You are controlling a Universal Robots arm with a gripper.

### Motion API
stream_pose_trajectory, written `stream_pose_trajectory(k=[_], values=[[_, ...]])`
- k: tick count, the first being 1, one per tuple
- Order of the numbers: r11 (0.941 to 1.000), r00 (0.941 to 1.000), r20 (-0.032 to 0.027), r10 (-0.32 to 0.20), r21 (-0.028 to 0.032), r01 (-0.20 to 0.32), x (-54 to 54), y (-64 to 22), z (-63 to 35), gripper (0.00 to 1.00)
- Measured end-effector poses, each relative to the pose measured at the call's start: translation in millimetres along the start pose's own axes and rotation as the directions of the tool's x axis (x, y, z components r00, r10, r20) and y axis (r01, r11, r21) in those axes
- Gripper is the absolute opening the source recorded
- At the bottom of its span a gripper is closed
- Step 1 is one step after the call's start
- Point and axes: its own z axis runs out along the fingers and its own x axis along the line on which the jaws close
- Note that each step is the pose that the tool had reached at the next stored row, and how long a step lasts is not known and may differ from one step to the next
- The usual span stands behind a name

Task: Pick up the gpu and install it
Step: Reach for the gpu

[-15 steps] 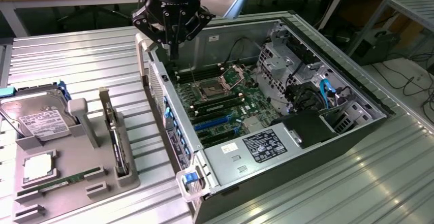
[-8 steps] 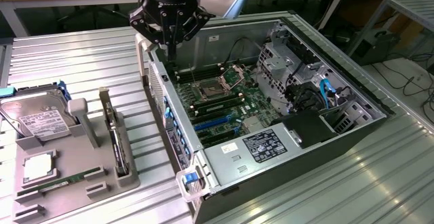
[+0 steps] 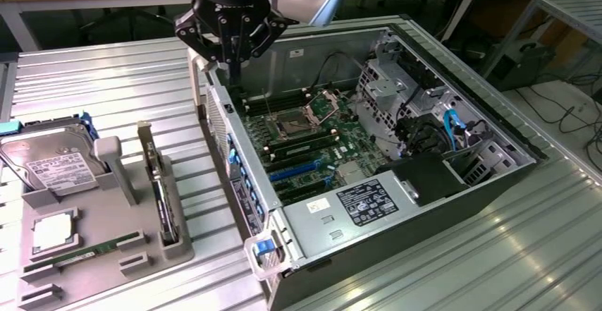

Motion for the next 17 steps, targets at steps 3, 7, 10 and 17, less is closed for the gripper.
stream_pose_trajectory(k=[3,7,10,17], values=[[1.0000,1.0000,0.0000,0.000,0.0000,0.000,2.0,-0.4,0.0,0.14],[1.0000,1.0000,0.0001,0.000,-0.0001,0.000,5.4,-0.8,-0.1,0.14],[1.0000,1.0000,0.0000,0.000,0.0000,0.000,8.9,-1.2,-0.2,0.14],[1.0000,1.0000,0.0000,0.000,-0.0001,0.000,15.9,-1.9,-0.2,0.14]])
